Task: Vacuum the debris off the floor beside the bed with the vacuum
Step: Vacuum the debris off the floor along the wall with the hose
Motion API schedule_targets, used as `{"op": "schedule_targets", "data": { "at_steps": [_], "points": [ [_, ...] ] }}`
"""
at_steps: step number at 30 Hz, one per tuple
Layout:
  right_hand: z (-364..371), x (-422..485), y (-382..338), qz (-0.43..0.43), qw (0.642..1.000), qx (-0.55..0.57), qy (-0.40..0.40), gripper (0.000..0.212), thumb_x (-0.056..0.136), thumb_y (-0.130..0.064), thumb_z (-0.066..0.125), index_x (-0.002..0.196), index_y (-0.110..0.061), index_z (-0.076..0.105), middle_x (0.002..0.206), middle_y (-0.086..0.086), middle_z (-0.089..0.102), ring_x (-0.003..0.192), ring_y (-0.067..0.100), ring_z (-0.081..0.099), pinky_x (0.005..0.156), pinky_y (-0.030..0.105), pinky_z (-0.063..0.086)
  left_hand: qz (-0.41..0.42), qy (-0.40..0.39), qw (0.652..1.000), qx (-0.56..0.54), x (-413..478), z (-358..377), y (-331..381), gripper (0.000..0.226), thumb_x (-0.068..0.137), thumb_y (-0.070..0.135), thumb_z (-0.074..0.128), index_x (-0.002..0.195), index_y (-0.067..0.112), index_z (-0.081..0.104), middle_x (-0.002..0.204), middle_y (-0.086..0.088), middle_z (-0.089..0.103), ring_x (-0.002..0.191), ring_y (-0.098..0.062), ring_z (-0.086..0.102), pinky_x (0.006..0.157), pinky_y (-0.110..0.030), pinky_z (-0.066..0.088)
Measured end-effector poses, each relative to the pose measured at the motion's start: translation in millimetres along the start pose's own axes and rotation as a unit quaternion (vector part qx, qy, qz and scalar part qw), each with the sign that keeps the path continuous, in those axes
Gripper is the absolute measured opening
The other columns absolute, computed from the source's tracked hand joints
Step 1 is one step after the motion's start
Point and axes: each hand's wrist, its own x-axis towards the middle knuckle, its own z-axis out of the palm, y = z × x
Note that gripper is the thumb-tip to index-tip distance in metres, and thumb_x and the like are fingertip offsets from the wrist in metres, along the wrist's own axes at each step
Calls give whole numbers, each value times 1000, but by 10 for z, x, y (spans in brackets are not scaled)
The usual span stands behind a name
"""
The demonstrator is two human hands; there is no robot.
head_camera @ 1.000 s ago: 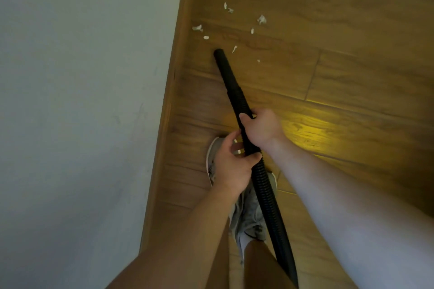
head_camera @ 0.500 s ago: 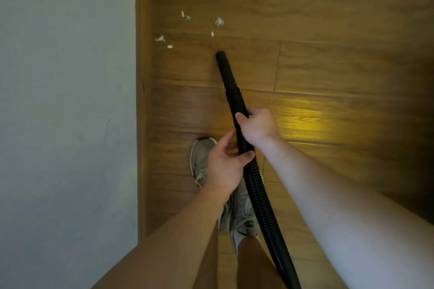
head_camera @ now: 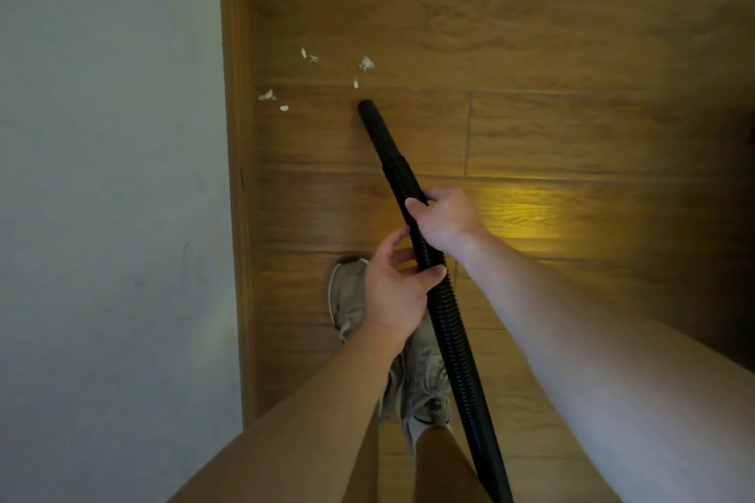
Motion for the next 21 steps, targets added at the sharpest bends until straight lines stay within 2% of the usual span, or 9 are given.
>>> {"op": "schedule_targets", "data": {
  "at_steps": [2,6,7,9,11,12,16,18,21],
  "points": [
    [22,25,-61,2,1000,-2,-6,29,98,-37,57,116,-18,70,102,5,73,93,24,68,78,30,53,-2,-7,1000,6,41,-43,48,57,81,-12,76,114,31,60,101,0,70,72,0,71,61,-15,54],
    [6,112,-220,9,1000,-4,-2,26,98,-37,57,104,-18,72,91,5,72,82,23,67,72,33,55,-10,-23,1000,7,135,-100,222,61,82,-11,75,130,22,57,105,-4,70,72,3,70,60,-12,53],
    [-15,131,-265,8,1000,-12,0,25,98,-37,57,101,-17,71,91,4,72,81,23,66,69,32,53,-10,-23,1000,1,168,-98,261,61,82,-11,75,129,24,57,107,-5,70,75,0,72,63,-15,56],
    [-67,170,-361,4,999,-34,3,24,99,-37,55,100,-18,70,88,5,69,79,23,63,65,28,46,-8,-16,1000,2,235,-72,324,60,81,-9,77,122,31,59,108,-5,71,88,-11,74,76,-30,61],
    [-124,226,-441,2,999,-46,16,26,99,-37,55,102,-16,71,85,5,66,76,24,60,63,26,41,-4,-7,1000,9,304,-20,393,60,79,-8,78,115,36,60,109,-3,72,101,-21,72,89,-43,59],
    [-159,249,-478,2,999,-48,22,26,99,-37,55,102,-16,71,85,6,65,75,24,59,63,26,41,0,-7,1000,12,333,7,431,59,79,-8,79,115,36,61,111,-1,72,106,-22,70,92,-44,58],
    [-288,376,-589,-3,999,-38,31,24,99,-37,55,98,-18,69,88,7,68,73,23,60,57,26,40,16,-22,1000,14,445,102,581,58,79,-8,78,126,23,61,116,-2,71,108,-17,69,89,-34,57],
    [-349,440,-645,-6,999,-34,27,23,99,-37,55,98,-18,68,87,6,68,74,23,61,53,24,39,15,-27,1000,1,483,140,656,57,80,-10,76,119,29,60,113,-1,71,98,-9,71,79,-25,57],
    [-419,540,-716,-10,999,-25,21,28,99,-37,55,100,-14,71,89,9,71,80,27,65,63,27,46,17,-21,1000,0,546,199,773,57,82,-11,75,114,32,57,108,2,68,89,-3,69,69,-15,55]
  ]
}}
